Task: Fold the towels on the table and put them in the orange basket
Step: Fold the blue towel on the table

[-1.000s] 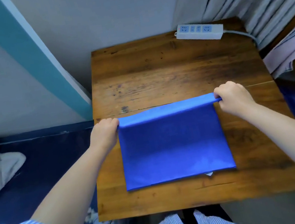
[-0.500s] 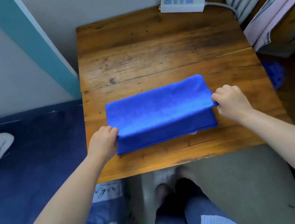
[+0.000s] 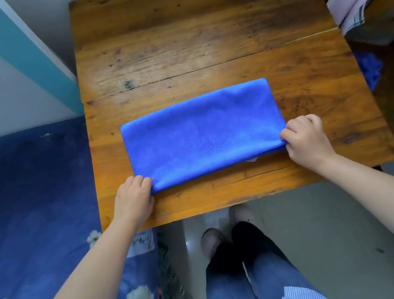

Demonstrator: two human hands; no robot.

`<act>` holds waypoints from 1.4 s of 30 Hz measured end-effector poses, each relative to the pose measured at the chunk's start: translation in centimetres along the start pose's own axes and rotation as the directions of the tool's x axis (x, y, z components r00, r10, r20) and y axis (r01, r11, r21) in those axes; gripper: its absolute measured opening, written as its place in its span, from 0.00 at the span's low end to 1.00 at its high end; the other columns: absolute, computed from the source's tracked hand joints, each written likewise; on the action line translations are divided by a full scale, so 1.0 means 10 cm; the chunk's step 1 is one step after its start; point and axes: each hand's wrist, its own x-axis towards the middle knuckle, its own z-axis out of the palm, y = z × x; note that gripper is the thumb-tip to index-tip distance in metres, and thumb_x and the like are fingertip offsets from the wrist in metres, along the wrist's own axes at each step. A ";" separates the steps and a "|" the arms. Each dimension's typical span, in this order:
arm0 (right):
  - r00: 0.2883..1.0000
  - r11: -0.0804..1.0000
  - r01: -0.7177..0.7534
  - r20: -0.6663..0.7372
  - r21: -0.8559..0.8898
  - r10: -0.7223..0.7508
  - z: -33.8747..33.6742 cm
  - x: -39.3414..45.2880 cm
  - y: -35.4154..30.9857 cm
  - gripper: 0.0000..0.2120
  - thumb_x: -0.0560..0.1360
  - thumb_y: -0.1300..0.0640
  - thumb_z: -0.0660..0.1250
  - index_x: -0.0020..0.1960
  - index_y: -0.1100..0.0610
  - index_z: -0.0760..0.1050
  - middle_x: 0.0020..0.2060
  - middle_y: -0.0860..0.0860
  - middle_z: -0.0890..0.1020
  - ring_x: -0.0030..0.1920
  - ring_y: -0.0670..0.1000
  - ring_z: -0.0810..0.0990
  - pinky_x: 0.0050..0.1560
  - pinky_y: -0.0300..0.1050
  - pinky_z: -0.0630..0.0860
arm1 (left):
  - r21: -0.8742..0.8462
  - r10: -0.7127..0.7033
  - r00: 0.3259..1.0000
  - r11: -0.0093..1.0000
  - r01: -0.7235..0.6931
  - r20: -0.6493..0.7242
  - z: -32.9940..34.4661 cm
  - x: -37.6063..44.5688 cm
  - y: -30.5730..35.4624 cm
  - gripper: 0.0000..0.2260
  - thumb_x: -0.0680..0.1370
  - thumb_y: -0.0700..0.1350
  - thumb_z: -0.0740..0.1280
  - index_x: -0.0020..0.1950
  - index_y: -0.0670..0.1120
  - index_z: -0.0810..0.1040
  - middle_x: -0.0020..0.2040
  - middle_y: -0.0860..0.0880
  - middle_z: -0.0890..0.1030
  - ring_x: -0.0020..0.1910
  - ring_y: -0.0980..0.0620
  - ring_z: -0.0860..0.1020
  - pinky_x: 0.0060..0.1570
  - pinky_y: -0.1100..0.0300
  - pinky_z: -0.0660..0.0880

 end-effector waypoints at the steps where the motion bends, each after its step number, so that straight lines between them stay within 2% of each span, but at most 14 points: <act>1: 1.000 1.000 0.007 -0.001 -0.012 -0.007 0.03 -0.03 0.00 0.13 0.50 0.77 0.71 0.28 0.64 0.74 0.26 0.59 0.76 0.30 0.60 0.78 0.43 0.47 0.66 | 0.004 0.008 1.000 1.000 -0.008 -0.007 0.02 0.00 -0.01 0.15 0.51 0.28 0.76 0.30 0.36 0.74 0.26 0.40 0.74 0.24 0.41 0.74 0.20 0.57 0.70; 8: 0.999 0.999 0.033 0.011 -0.004 -0.033 0.18 -0.16 -0.02 0.09 0.55 0.75 0.66 0.30 0.64 0.75 0.27 0.59 0.77 0.30 0.60 0.78 0.41 0.49 0.74 | 0.062 0.041 0.999 0.997 -0.040 -0.013 0.11 -0.01 -0.06 0.14 0.52 0.33 0.77 0.30 0.37 0.75 0.26 0.41 0.75 0.24 0.42 0.75 0.20 0.59 0.70; 11: 0.999 0.999 0.037 0.028 0.030 -0.038 0.14 -0.20 -0.01 0.09 0.57 0.69 0.59 0.32 0.64 0.77 0.28 0.58 0.78 0.30 0.60 0.79 0.43 0.48 0.69 | 0.050 0.033 0.997 0.998 -0.029 -0.077 0.12 -0.04 -0.06 0.08 0.64 0.43 0.64 0.30 0.39 0.75 0.26 0.43 0.75 0.25 0.43 0.75 0.23 0.58 0.70; 13: 0.999 0.995 -0.005 0.044 0.097 0.000 0.09 -0.16 -0.01 0.09 0.57 0.68 0.61 0.34 0.65 0.78 0.30 0.60 0.80 0.32 0.62 0.80 0.41 0.53 0.75 | 0.003 0.029 0.991 1.000 -0.028 -0.131 0.11 -0.03 -0.02 0.14 0.66 0.46 0.55 0.29 0.39 0.75 0.26 0.43 0.75 0.26 0.44 0.75 0.25 0.58 0.70; 16: 0.980 0.961 -0.201 0.056 0.190 0.193 0.03 0.06 0.02 0.10 0.64 0.64 0.62 0.42 0.66 0.80 0.37 0.62 0.82 0.41 0.65 0.80 0.46 0.56 0.74 | -0.035 0.043 0.964 0.998 -0.054 -0.261 0.02 0.15 0.10 0.15 0.67 0.44 0.55 0.31 0.39 0.77 0.29 0.42 0.77 0.28 0.43 0.77 0.26 0.57 0.71; 21: 0.788 0.694 -0.615 0.274 0.375 0.551 0.09 0.71 0.10 0.17 0.77 0.54 0.60 0.62 0.59 0.71 0.50 0.57 0.82 0.60 0.61 0.73 0.60 0.53 0.64 | -0.179 -0.058 0.919 0.984 -0.014 -0.389 -0.16 0.75 0.56 0.12 0.70 0.38 0.62 0.48 0.34 0.80 0.48 0.35 0.81 0.47 0.37 0.81 0.40 0.50 0.78; 24: 0.695 0.580 -0.719 0.394 0.383 0.601 0.16 0.99 0.09 0.21 0.77 0.50 0.57 0.67 0.57 0.65 0.52 0.55 0.82 0.61 0.59 0.72 0.64 0.53 0.60 | -0.293 -0.210 0.963 0.944 0.154 -0.168 -0.10 1.08 0.78 0.21 0.79 0.44 0.58 0.71 0.39 0.65 0.73 0.39 0.63 0.74 0.43 0.59 0.66 0.51 0.61; 27: 0.609 0.445 -0.790 0.459 0.422 0.646 0.22 1.11 0.06 0.22 0.76 0.51 0.59 0.69 0.56 0.64 0.46 0.51 0.80 0.59 0.57 0.73 0.67 0.55 0.58 | -0.240 -0.234 0.967 0.949 0.204 -0.104 0.06 1.25 0.84 0.25 0.80 0.49 0.53 0.75 0.43 0.54 0.77 0.46 0.51 0.76 0.48 0.48 0.71 0.53 0.50; 30: 0.569 0.204 -0.774 0.519 0.599 0.638 0.31 1.14 0.06 0.22 0.74 0.58 0.63 0.68 0.57 0.66 0.34 0.45 0.75 0.48 0.53 0.75 0.64 0.57 0.67 | -0.199 -0.242 0.969 0.953 0.228 -0.047 0.20 1.28 0.81 0.26 0.80 0.52 0.52 0.76 0.44 0.51 0.77 0.47 0.48 0.76 0.49 0.45 0.73 0.52 0.45; 33: 0.541 -0.051 -0.703 0.579 0.710 0.610 0.32 1.16 0.06 0.23 0.74 0.64 0.63 0.68 0.56 0.65 0.44 0.52 0.80 0.47 0.51 0.78 0.48 0.45 0.75 | -0.175 -0.227 0.972 0.961 0.213 -0.062 0.29 1.25 0.77 0.26 0.80 0.53 0.53 0.76 0.44 0.52 0.77 0.47 0.49 0.77 0.49 0.46 0.72 0.52 0.42; 36: 0.537 -0.160 -0.638 0.583 0.754 0.610 0.34 1.20 0.06 0.24 0.75 0.67 0.60 0.70 0.57 0.63 0.60 0.55 0.77 0.56 0.51 0.76 0.55 0.44 0.74 | -0.191 -0.232 0.970 0.958 0.216 -0.068 0.30 1.24 0.78 0.26 0.80 0.52 0.55 0.75 0.43 0.54 0.77 0.46 0.51 0.76 0.48 0.48 0.73 0.51 0.44; 38: 0.544 -0.098 -0.660 0.563 0.745 0.622 0.37 1.22 0.06 0.24 0.76 0.67 0.59 0.71 0.58 0.62 0.67 0.54 0.71 0.65 0.51 0.70 0.64 0.44 0.69 | -0.183 -0.236 0.969 0.958 0.221 -0.066 0.29 1.24 0.78 0.26 0.80 0.52 0.55 0.75 0.43 0.54 0.77 0.46 0.51 0.77 0.48 0.48 0.73 0.51 0.44; 40: 0.557 0.198 -0.745 0.430 0.637 0.711 0.36 1.22 0.08 0.22 0.75 0.64 0.60 0.69 0.57 0.65 0.68 0.52 0.70 0.69 0.52 0.65 0.69 0.52 0.62 | -0.180 -0.241 0.969 0.957 0.227 -0.061 0.29 1.25 0.78 0.26 0.80 0.52 0.54 0.75 0.44 0.54 0.77 0.47 0.51 0.77 0.48 0.47 0.73 0.52 0.43; 42: 0.660 0.525 -0.713 0.192 0.465 0.726 0.27 1.19 0.05 0.21 0.74 0.63 0.61 0.67 0.57 0.68 0.68 0.53 0.70 0.69 0.55 0.64 0.66 0.53 0.59 | -0.189 -0.251 0.966 0.953 0.236 -0.057 0.27 1.25 0.79 0.26 0.80 0.51 0.54 0.75 0.44 0.53 0.77 0.47 0.50 0.77 0.48 0.46 0.73 0.51 0.43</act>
